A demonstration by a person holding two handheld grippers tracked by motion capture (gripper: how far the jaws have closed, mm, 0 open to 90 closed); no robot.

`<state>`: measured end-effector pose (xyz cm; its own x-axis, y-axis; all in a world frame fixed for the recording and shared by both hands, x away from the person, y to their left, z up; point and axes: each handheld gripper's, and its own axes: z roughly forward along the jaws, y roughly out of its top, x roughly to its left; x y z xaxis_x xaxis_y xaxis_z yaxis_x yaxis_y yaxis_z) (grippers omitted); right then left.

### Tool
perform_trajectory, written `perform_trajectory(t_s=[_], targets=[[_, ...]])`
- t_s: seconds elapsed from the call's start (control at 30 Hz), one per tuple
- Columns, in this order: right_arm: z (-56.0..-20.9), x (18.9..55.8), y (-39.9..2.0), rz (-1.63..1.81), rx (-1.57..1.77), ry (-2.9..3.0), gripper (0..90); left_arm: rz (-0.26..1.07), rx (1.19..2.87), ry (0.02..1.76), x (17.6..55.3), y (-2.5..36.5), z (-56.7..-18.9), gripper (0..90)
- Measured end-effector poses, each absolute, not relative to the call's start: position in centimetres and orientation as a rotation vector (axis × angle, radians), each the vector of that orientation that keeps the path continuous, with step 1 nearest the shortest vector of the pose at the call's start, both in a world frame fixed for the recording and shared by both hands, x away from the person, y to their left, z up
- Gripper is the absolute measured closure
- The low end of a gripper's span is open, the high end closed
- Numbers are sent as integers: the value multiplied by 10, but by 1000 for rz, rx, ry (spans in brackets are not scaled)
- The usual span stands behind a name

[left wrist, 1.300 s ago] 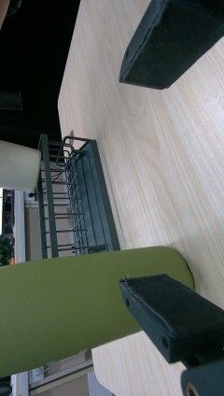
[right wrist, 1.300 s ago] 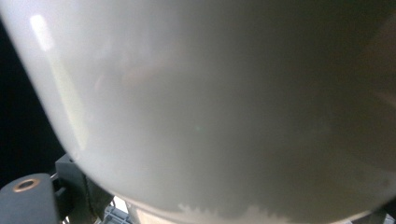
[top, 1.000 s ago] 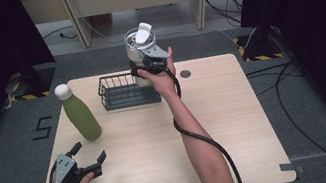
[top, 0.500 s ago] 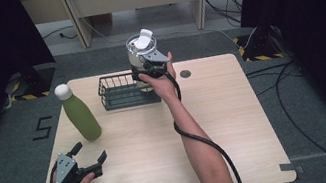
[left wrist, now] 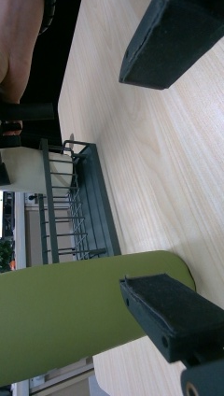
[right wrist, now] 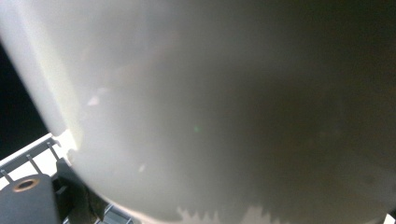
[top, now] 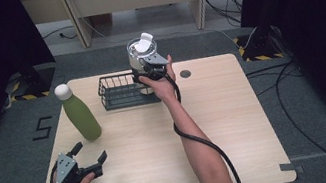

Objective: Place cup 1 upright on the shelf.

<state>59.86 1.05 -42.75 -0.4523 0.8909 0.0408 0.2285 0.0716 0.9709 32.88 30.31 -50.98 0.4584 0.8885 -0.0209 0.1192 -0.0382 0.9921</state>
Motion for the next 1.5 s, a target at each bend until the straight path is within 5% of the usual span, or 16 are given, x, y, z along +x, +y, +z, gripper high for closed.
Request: perform_trajectory(t_s=[1.5], targets=[[-425,570,-2,1416,1022,1780,17,792,1500,923,329,301,-510,29]])
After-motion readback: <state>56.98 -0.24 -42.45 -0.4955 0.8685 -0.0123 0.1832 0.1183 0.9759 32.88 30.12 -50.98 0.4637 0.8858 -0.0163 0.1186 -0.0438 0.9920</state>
